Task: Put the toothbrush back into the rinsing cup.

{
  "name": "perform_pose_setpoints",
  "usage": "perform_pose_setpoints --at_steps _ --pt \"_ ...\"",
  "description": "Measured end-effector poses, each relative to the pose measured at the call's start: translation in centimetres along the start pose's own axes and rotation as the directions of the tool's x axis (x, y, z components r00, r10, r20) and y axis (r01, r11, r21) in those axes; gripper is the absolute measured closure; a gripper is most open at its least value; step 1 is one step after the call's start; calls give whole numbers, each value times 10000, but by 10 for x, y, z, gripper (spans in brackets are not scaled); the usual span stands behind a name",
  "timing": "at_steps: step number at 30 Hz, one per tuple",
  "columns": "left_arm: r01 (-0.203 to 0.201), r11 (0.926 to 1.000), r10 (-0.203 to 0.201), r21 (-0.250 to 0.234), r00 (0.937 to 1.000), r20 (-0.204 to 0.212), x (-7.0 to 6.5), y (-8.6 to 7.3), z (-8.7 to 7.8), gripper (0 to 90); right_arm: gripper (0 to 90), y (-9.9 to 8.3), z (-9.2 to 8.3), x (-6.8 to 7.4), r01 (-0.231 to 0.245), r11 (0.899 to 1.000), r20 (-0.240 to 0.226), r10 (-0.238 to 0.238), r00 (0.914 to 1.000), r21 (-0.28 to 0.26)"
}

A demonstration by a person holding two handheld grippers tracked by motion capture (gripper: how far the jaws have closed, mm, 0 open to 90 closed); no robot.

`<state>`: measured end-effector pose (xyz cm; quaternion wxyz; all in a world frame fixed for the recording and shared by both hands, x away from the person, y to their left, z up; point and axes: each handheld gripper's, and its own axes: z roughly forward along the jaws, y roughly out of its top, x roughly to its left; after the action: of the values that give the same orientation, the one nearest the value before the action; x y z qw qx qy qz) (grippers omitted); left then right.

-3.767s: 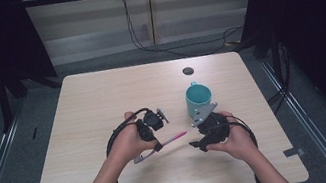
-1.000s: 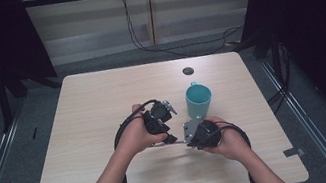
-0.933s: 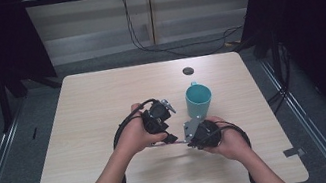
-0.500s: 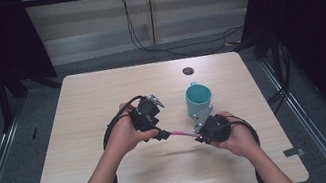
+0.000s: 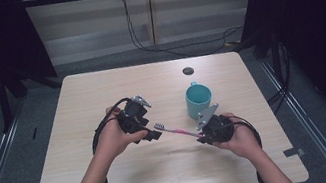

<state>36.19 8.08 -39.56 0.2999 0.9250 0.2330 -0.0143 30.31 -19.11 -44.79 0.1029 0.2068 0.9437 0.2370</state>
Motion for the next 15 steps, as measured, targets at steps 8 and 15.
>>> perform_pose_setpoints --at_steps 8,15 --pt "423 9985 -419 -347 9991 114 2 -11 5 266 812 0 -2 -2 -639 9976 -121 635 9979 -274" --pt "650 9961 -634 -593 9976 294 0 -14 13 264 812 4 -3 -3 -1173 9912 -97 1169 9931 -621"
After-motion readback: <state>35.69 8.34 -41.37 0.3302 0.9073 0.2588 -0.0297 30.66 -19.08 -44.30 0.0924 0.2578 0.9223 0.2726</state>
